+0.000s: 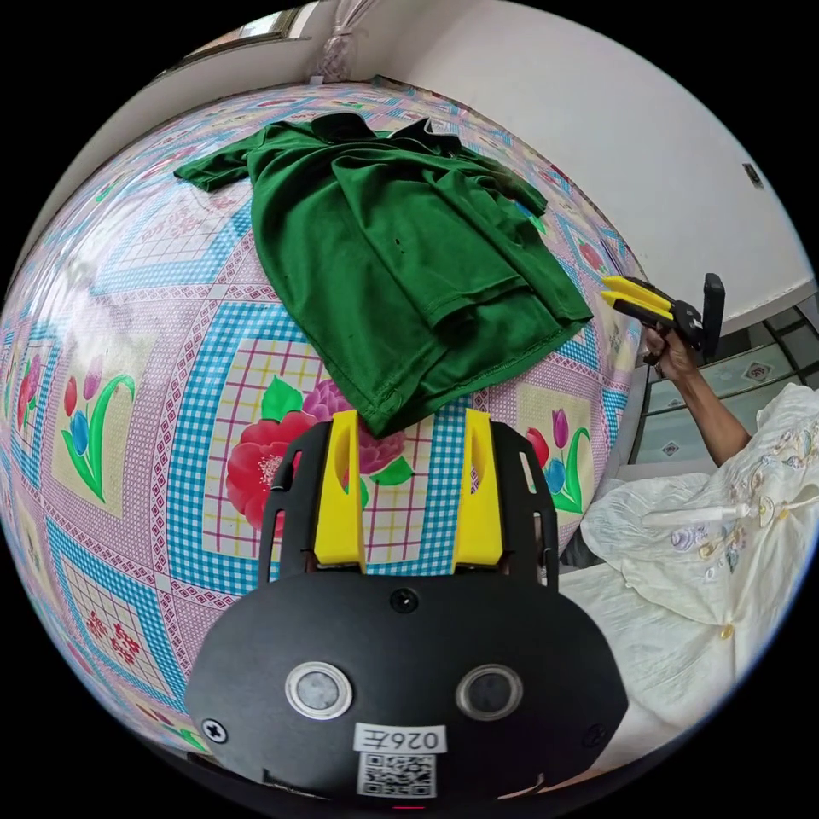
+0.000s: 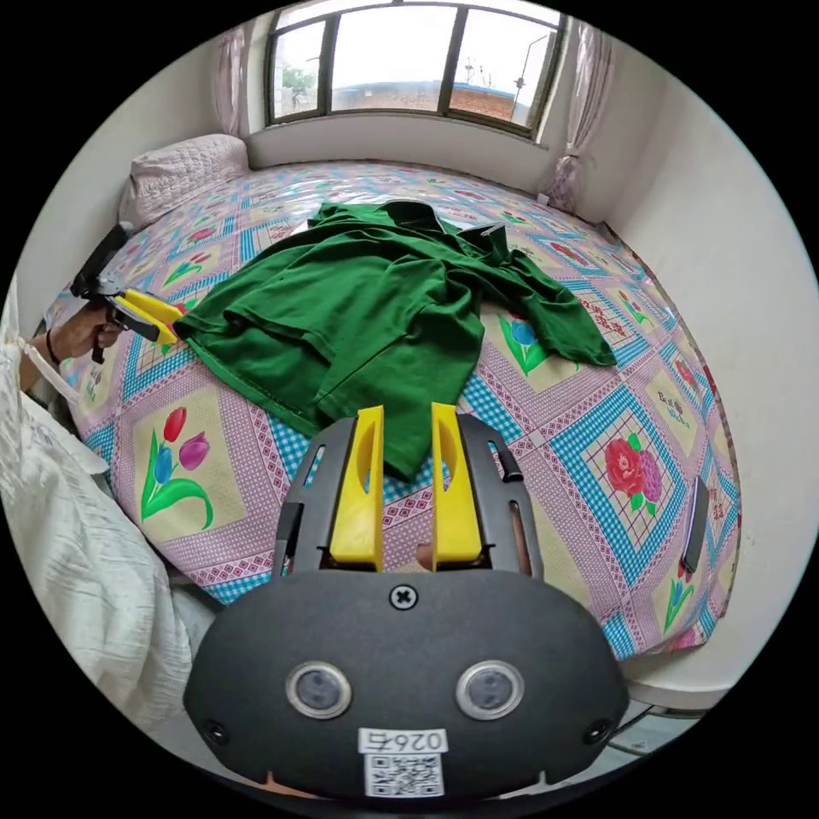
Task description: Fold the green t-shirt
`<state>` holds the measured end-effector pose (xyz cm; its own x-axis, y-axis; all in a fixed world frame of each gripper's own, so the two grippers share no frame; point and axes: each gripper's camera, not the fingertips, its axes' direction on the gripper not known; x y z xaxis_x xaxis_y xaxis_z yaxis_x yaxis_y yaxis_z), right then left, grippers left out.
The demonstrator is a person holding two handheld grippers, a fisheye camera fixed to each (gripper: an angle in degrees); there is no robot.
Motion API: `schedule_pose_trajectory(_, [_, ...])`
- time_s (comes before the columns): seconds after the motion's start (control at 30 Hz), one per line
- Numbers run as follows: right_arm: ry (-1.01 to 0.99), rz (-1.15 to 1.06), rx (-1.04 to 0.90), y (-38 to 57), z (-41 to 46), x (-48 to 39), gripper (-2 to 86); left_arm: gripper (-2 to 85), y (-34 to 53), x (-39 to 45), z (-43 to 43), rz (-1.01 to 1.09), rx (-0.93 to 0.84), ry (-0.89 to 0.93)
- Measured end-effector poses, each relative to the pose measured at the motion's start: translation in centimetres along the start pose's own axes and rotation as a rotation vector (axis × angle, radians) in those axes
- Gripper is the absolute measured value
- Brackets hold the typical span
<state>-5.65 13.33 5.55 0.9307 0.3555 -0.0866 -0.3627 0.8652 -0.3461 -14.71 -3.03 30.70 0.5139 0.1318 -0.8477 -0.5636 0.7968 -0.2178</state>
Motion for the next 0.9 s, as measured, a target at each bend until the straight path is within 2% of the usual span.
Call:
schedule_pose_trajectory(0.2, [-0.080,-0.017,-0.024,0.3,3.5,-4.3,6.1,16.1,0.8,1.0,0.1,-0.033,0.032,-0.005])
schedule_pose_trajectory(0.37, [-0.069,-0.072,0.010,-1.3,5.7,-7.3,5.9,16.3,1.8,1.7,0.2,-0.080,0.084,0.011])
schedule_pose_trajectory(0.57, [0.041,-0.171,-0.013,-3.3,9.0,-10.5,2.9,16.4,2.1,3.2,0.4,-0.081,0.092,-0.013])
schedule_pose_trajectory(0.67, [0.115,-0.143,-0.035,-3.4,10.5,-10.4,-0.3,16.3,1.9,3.7,0.4,-0.071,0.084,-0.028])
schedule_pose_trajectory(0.9, [0.029,0.006,-0.032,-3.0,10.3,-6.4,-0.8,15.9,1.6,5.4,0.2,-0.015,0.067,-0.092])
